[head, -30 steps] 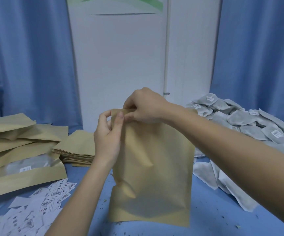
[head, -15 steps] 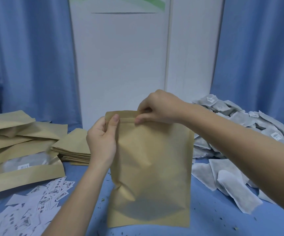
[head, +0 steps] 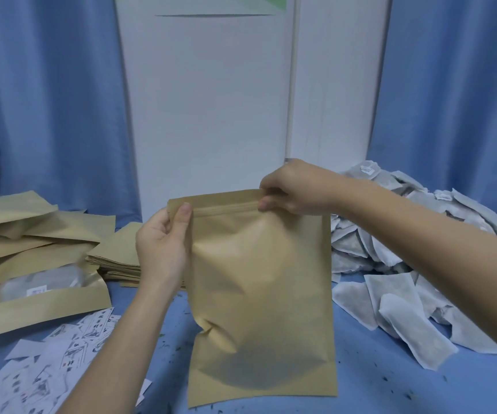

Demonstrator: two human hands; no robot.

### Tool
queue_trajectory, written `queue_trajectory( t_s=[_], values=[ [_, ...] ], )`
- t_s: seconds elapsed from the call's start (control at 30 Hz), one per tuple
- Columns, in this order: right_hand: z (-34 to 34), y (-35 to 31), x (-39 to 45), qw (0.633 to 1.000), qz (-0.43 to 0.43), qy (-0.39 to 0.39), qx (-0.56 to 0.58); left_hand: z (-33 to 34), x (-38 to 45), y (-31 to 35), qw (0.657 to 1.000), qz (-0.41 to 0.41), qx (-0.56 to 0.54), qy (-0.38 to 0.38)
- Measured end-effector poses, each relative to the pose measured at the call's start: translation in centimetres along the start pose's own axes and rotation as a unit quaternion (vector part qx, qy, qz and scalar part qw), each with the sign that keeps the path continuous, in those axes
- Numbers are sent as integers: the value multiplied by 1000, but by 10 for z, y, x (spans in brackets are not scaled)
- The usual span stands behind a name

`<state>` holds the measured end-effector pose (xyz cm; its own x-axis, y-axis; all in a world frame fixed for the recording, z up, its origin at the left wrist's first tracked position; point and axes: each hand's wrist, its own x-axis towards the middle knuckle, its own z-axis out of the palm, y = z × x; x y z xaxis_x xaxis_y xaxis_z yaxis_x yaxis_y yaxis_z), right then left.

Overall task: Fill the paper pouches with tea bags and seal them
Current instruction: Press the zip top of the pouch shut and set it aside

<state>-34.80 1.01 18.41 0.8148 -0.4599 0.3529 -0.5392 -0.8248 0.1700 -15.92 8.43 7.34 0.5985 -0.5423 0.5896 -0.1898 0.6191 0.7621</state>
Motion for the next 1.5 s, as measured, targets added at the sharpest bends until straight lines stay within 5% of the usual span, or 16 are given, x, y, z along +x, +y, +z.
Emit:
queue_trajectory(
  t_s=[0.57,0.73,0.97,1.17,1.27,1.33,1.43,1.5],
  values=[
    [5,36,-27,994,39,91,51,-25,13,-13,1000,-10,-17,23],
    [14,25,-29,968,95,104,207,-26,2,-17,999,-6,-33,-10],
    [14,3,-2,958,97,136,232,-34,7,-18,996,-15,-76,-46],
    [42,9,-12,891,166,262,332,-46,-19,-46,945,-213,-67,-239],
    [64,15,-22,809,212,308,454,-46,-30,-56,939,-222,-9,-261],
    [86,18,-36,743,231,251,576,-47,-33,-60,945,-236,-13,-226],
    [129,16,-63,733,245,68,631,-47,-31,-59,947,-266,-84,-161],
    [154,11,-75,707,247,31,662,-44,-27,-53,943,-282,-113,-136]
  ],
)
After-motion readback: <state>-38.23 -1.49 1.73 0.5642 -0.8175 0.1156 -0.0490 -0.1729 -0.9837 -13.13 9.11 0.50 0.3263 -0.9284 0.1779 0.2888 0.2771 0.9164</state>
